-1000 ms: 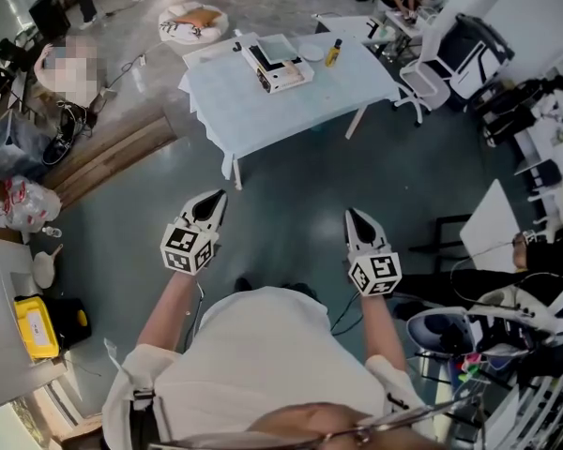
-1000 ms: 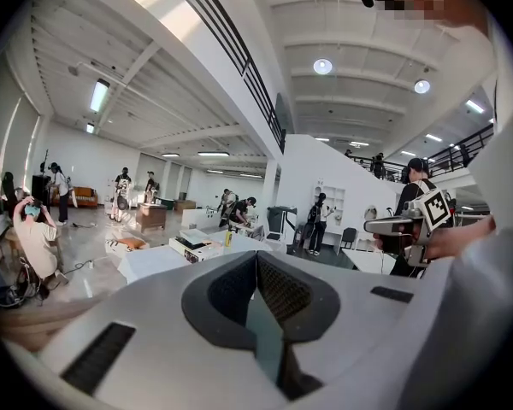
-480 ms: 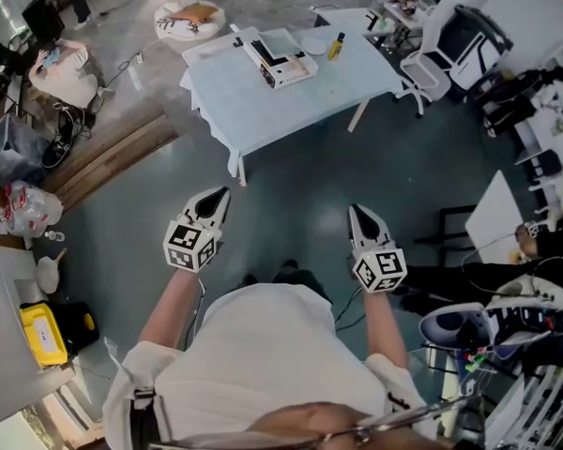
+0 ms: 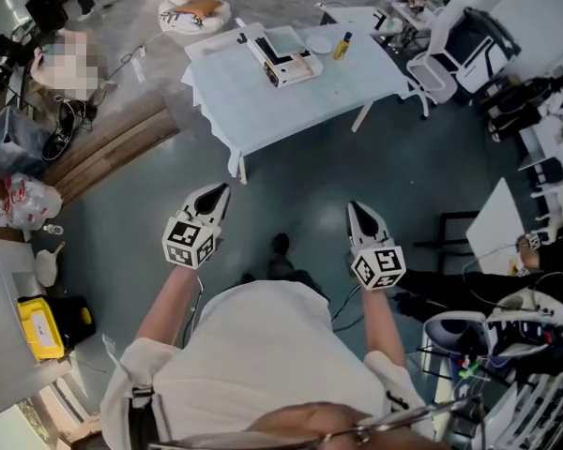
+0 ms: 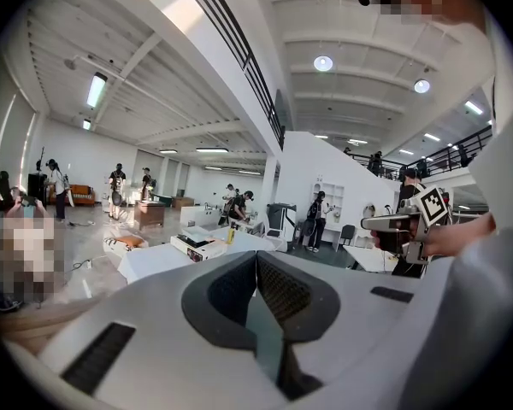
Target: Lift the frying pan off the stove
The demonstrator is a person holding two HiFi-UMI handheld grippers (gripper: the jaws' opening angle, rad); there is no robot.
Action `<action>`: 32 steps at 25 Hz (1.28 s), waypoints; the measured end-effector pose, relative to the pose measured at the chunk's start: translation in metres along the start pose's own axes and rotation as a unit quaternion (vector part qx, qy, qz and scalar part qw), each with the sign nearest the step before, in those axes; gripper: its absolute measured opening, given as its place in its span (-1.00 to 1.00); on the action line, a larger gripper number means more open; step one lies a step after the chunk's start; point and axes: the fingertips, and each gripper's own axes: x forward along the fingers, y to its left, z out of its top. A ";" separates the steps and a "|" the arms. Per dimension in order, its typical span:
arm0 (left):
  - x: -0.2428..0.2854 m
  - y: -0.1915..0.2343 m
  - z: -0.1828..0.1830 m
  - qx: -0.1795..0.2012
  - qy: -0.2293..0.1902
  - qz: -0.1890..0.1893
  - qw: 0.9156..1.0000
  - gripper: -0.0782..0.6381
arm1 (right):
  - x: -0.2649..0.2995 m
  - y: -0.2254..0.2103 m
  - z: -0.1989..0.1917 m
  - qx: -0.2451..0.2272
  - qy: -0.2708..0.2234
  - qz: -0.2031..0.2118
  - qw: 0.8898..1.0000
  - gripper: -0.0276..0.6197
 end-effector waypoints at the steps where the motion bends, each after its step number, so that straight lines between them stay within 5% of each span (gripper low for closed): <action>1: 0.005 0.003 0.000 0.000 0.000 0.001 1.000 -0.69 | 0.005 -0.003 0.001 0.001 0.000 0.002 1.000 -0.82; 32: 0.205 0.039 0.039 -0.016 0.007 0.070 0.997 -0.70 | 0.181 -0.187 0.019 0.008 0.032 0.079 0.996 -0.82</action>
